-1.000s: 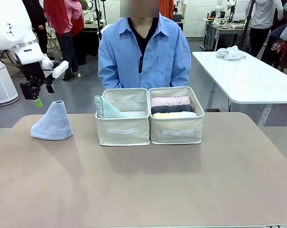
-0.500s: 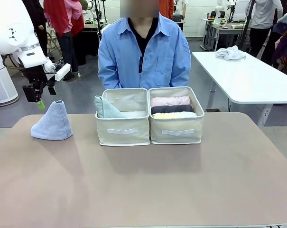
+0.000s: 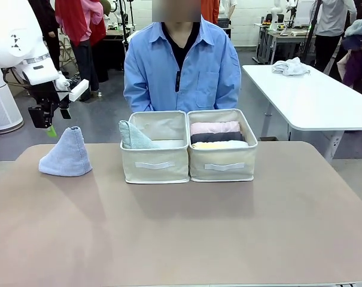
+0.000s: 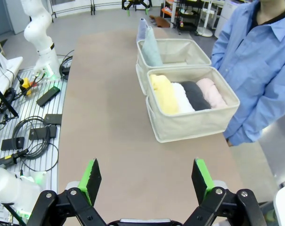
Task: Sort the towels based on their folding style.
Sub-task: Pick up another triangle-folded towel from the table and place it in the left Fabric basket.
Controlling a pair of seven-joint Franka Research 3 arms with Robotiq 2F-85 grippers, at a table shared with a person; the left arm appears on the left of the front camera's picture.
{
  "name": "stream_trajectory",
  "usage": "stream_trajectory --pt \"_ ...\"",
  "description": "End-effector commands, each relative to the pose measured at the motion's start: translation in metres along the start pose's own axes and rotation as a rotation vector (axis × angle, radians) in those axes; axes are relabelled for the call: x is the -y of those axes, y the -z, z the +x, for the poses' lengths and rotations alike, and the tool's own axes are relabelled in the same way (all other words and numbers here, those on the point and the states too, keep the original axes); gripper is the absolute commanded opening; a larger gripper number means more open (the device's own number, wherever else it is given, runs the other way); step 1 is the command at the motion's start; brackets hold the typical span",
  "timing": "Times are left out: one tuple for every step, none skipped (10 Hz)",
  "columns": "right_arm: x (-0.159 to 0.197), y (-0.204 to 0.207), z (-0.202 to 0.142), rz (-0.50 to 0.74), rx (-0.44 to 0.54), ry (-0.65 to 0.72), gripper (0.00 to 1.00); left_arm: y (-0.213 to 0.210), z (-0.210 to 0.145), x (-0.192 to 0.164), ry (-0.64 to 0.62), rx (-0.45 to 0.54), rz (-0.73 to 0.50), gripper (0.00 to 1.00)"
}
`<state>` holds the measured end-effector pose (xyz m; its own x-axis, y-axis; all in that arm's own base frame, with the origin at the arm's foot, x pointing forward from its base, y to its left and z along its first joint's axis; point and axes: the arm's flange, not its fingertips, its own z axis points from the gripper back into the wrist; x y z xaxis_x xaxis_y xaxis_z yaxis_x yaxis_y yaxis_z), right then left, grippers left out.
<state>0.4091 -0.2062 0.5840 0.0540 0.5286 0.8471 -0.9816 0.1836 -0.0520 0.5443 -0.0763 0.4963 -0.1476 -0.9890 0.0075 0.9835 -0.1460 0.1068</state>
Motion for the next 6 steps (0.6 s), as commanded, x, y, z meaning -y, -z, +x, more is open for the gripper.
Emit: stream_trajectory --pt "0.001 -0.001 -0.001 0.013 -0.004 -0.012 1.00 0.017 0.007 -0.010 0.047 0.019 -0.058 1.00" --pt "0.001 -0.001 -0.001 0.013 -0.004 -0.012 1.00 0.027 0.011 -0.013 0.056 0.015 -0.071 1.00" --pt "0.001 -0.001 -0.001 0.013 -0.004 -0.012 1.00 0.036 0.016 -0.014 0.074 0.019 -0.067 1.00" --pt "0.001 -0.001 -0.001 0.013 -0.004 -0.012 1.00 0.046 0.020 -0.016 0.089 0.013 -0.081 1.00" --pt "0.001 -0.001 -0.001 0.013 -0.004 -0.012 1.00 0.058 0.023 -0.021 0.098 0.004 -0.120 1.00" --pt "0.001 -0.001 -0.001 0.013 -0.004 -0.012 1.00 0.065 0.024 -0.024 0.104 0.001 -0.134 1.00"
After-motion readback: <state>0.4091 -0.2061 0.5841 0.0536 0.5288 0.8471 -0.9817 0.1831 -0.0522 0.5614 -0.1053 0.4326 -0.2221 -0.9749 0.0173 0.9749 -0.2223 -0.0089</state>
